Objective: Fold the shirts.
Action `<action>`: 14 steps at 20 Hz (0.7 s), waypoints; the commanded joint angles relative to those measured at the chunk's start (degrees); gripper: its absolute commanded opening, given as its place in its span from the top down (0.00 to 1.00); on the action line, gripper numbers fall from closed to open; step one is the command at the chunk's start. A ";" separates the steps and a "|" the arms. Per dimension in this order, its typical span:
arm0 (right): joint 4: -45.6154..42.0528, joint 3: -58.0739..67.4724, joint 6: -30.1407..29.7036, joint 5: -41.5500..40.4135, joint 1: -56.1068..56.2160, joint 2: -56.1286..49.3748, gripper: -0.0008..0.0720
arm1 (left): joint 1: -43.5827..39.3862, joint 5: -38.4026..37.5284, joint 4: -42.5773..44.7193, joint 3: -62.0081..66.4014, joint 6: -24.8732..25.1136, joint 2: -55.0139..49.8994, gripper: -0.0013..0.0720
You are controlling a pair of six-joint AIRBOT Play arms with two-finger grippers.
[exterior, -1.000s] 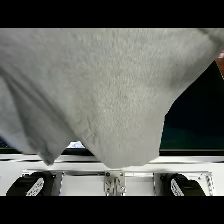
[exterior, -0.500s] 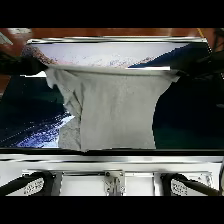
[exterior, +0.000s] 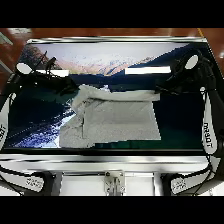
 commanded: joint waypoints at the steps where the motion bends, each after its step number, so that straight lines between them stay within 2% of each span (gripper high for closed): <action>1: 2.91 0.11 -2.38 0.85 0.50 0.46 0.09 | 1.92 -7.52 -3.50 1.84 -3.93 -2.60 0.12; 2: 2.10 0.11 -4.55 3.10 -0.42 2.38 0.09 | 4.24 -12.81 -2.38 3.72 -4.76 -2.47 0.15; 4: -3.08 0.09 -10.34 9.75 -3.21 7.34 0.09 | 9.33 -23.67 5.09 7.13 -7.13 -0.94 0.38; 5: -8.79 0.09 -11.08 12.57 -4.81 9.77 0.09 | 11.58 -28.37 11.72 7.23 -6.99 1.03 0.38; 6: -14.91 0.02 -11.06 14.95 -6.91 12.24 0.17 | 13.22 -31.34 19.26 6.67 -5.77 3.13 0.38; 7: -18.45 -0.17 -10.82 16.74 -9.27 14.32 0.33 | 14.62 -32.54 26.56 4.66 -4.28 5.79 0.38; 8: -18.43 -1.22 -10.29 18.40 -12.39 16.63 0.38 | 15.96 -32.00 29.49 1.03 -3.50 8.68 0.35; 9: -15.19 -3.30 -10.25 19.71 -15.78 18.80 0.38 | 17.73 -29.75 28.41 -4.63 -3.61 11.74 0.23; 10: -9.46 -6.78 -10.45 20.26 -19.67 21.05 0.35 | 19.19 -26.95 26.23 -11.13 -3.61 14.27 0.14; 11: -3.15 -11.15 -11.21 20.50 -23.30 23.02 0.35 | 20.37 -23.67 23.71 -18.78 -3.26 16.31 0.14; 12: 2.12 -15.56 -12.11 20.70 -26.03 24.61 0.26 | 21.14 -21.03 21.94 -25.44 -1.84 17.25 0.14; 13: 6.03 -19.87 -13.20 20.74 -27.89 25.99 0.06 | 21.64 -17.92 20.24 -31.63 -0.55 17.35 0.14; 14: 7.96 -24.00 -14.05 20.52 -28.96 27.10 0.06 | 21.86 -14.45 16.87 -36.22 2.12 17.25 0.14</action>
